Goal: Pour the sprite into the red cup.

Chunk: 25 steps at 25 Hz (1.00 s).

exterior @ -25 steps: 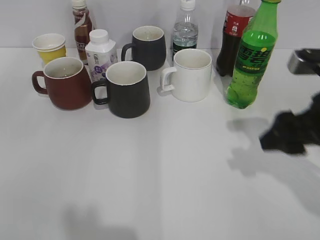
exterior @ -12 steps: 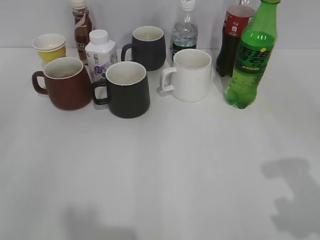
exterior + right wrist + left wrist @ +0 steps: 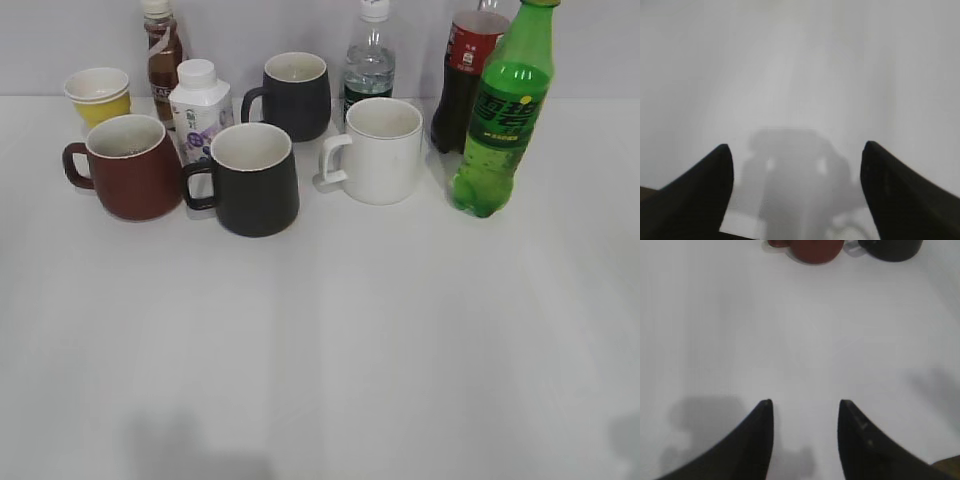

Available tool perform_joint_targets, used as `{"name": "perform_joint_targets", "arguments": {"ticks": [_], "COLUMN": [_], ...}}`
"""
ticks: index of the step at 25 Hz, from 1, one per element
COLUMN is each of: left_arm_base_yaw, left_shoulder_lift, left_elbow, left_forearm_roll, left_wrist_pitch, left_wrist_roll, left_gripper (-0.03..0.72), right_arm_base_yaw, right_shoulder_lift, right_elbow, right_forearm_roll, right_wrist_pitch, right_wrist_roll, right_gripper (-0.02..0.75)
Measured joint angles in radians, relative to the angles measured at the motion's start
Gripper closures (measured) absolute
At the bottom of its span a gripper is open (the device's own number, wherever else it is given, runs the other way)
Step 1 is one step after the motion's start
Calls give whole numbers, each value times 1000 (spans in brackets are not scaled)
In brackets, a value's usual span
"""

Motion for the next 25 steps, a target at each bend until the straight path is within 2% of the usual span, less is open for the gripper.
{"name": "perform_joint_targets", "arguments": {"ticks": [9, 20, 23, 25], "left_arm_base_yaw": [0, 0, 16, 59], "left_shoulder_lift": [0, -2, -19, -40], "left_elbow": [5, 6, 6, 6], "left_forearm_roll": [-1, -1, -1, -1], "left_wrist_pitch": [-12, -14, -15, -16], "left_wrist_roll": [2, 2, 3, 3], "left_gripper": [365, 437, 446, 446], "right_arm_base_yaw": [0, 0, -42, -104], "right_shoulder_lift": [-49, -51, -54, -59], "right_elbow": [20, 20, 20, 20], "right_forearm_roll": [9, 9, 11, 12], "right_wrist_pitch": [-18, -28, -28, -29], "right_wrist_roll": [-11, -15, -15, -14], "right_gripper": [146, 147, 150, 150]}}
